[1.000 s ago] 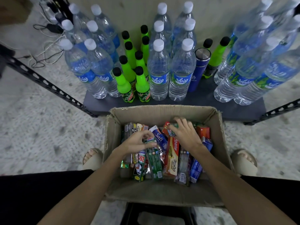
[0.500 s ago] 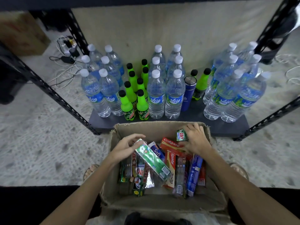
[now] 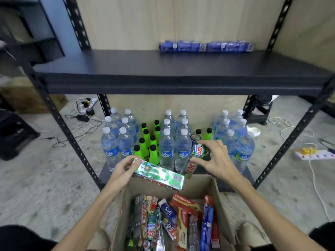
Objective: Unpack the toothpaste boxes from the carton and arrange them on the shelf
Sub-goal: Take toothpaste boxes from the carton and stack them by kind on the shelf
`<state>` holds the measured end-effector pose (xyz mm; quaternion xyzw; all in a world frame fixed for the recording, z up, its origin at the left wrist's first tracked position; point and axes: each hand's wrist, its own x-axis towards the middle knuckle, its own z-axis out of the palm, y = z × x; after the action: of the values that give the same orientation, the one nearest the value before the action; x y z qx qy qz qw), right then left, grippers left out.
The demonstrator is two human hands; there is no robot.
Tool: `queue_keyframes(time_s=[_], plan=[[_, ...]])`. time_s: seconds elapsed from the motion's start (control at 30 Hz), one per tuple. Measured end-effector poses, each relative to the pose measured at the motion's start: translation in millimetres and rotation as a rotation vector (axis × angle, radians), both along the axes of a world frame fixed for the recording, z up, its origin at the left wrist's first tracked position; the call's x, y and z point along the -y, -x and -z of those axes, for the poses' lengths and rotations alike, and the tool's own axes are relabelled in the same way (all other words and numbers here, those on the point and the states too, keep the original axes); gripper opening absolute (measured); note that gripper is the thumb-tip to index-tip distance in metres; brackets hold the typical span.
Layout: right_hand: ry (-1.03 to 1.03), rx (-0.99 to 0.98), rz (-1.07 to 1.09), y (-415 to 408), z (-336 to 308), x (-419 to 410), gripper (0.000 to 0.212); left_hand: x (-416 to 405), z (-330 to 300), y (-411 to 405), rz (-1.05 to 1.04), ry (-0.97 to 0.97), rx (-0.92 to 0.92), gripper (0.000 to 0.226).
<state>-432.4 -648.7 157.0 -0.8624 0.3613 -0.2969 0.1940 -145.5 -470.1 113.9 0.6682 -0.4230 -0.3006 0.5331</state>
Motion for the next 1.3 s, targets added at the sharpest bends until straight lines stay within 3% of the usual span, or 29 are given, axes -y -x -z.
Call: queue_keyframes(time_s=[0.17,0.3,0.43,0.87,1.1,1.23,1.3], plan=[[0.055,0.179,0.013,11,-110,-3,0.056,12,-87,-11,-0.102,0.169,-0.033,0.011],[0.050,0.330,0.016,21,-182,4,0.050,18,-165,-20,-0.113,0.337,0.058,0.030],[0.044,0.458,-0.013,30,-233,17,0.041,29,-226,-25,-0.132,0.482,0.140,0.014],[-0.303,0.742,-0.055,20,-264,91,0.042,146,-279,-40,-0.226,0.502,0.061,0.014],[-0.397,0.652,-0.006,12,-259,130,0.033,205,-284,-52,-0.089,0.419,0.135,0.020],[-0.404,0.440,0.062,30,-258,160,0.049,214,-290,-75,0.014,0.303,0.545,0.023],[-0.400,0.310,0.111,41,-257,176,0.072,217,-291,-85,0.019,0.289,0.722,0.023]])
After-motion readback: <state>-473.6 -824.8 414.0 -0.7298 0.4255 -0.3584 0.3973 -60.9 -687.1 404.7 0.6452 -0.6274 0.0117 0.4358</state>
